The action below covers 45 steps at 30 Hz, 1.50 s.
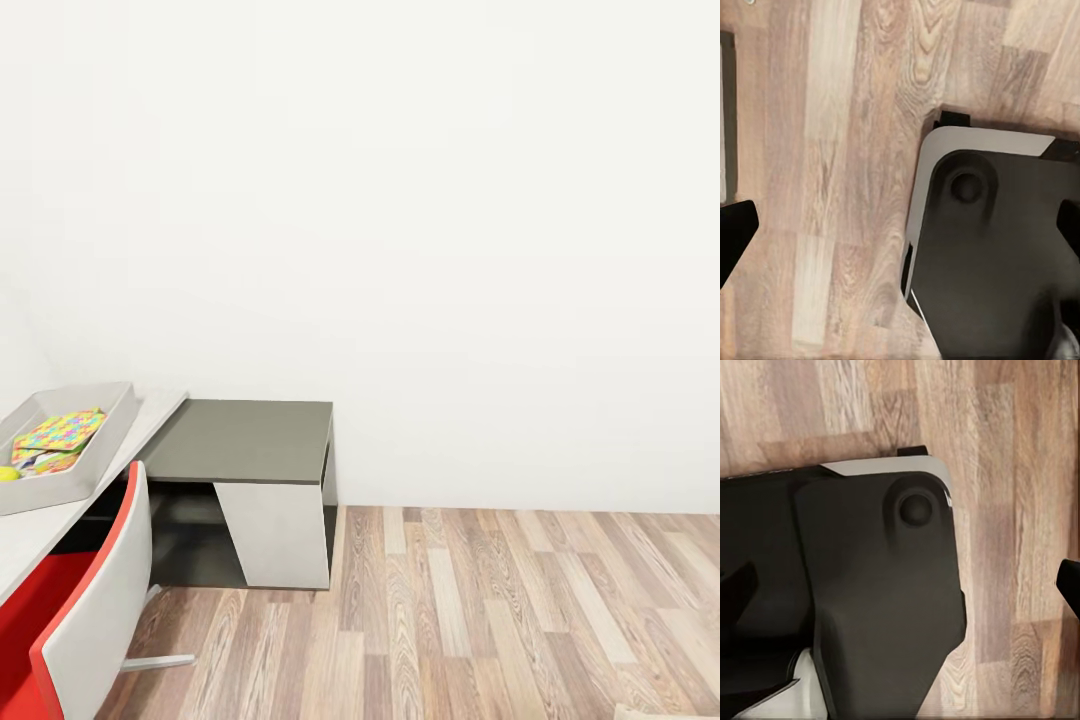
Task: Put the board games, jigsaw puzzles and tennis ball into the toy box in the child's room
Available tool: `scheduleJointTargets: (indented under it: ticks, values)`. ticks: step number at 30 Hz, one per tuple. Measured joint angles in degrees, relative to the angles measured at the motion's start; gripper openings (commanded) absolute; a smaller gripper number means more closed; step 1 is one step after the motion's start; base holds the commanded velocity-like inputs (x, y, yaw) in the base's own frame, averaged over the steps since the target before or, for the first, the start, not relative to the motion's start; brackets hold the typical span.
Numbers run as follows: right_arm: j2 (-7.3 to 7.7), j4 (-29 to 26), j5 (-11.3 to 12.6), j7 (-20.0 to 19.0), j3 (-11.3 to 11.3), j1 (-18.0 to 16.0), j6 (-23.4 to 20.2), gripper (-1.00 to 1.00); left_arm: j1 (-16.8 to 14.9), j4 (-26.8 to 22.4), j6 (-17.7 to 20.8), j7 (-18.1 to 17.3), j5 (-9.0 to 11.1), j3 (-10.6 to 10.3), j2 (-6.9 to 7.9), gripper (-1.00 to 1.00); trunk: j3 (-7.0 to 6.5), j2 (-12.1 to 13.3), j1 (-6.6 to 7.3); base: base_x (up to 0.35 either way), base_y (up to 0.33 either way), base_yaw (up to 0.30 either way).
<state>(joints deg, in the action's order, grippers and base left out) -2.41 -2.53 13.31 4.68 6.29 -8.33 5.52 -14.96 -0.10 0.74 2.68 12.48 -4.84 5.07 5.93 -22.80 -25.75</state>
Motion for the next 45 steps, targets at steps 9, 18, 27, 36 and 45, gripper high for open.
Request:
scheduleJointTargets:
  ticks: [9, 18, 27, 36, 45]
  values:
    - [0.26, 0.7, -0.2, 0.0, 0.0, -0.1, 0.4, 1.00, 1.6, 0.0, -0.2, 0.0, -0.2, 0.0, 0.00, 1.00, 0.00, 0.0, 0.00, 0.000, 0.000, 0.000]
    - [0.34, 0.7, 0.1, 0.1, 0.0, -0.1, 0.4, 1.00, 2.0, 0.0, -0.2, 0.0, -0.3, 0.0, -0.12, 1.00, 0.00, 0.0, 0.00, 0.000, 0.000, 0.000]
    - [0.46, 0.8, -0.1, 0.1, -0.1, -0.2, 0.1, 1.00, 4.8, 0.0, -2.7, 0.1, -0.3, 0.0, -0.83, 1.00, 0.00, 0.0, 0.00, 0.000, 0.000, 0.000]
    - [3.64, 1.0, -0.2, 0.3, 0.0, 0.2, 0.4, 1.00, 7.6, 0.1, -4.5, 0.2, -0.2, 0.0, -0.97, 1.00, 0.00, 0.0, 0.00, 0.000, 0.000, 0.000]
    - [4.46, 1.1, -0.2, 0.3, -0.1, 1.3, 0.5, 1.00, 8.4, 0.1, -4.5, 0.2, 0.0, 0.0, -1.10, 1.00, 0.00, 0.0, 0.00, 0.000, 0.000, 0.000]
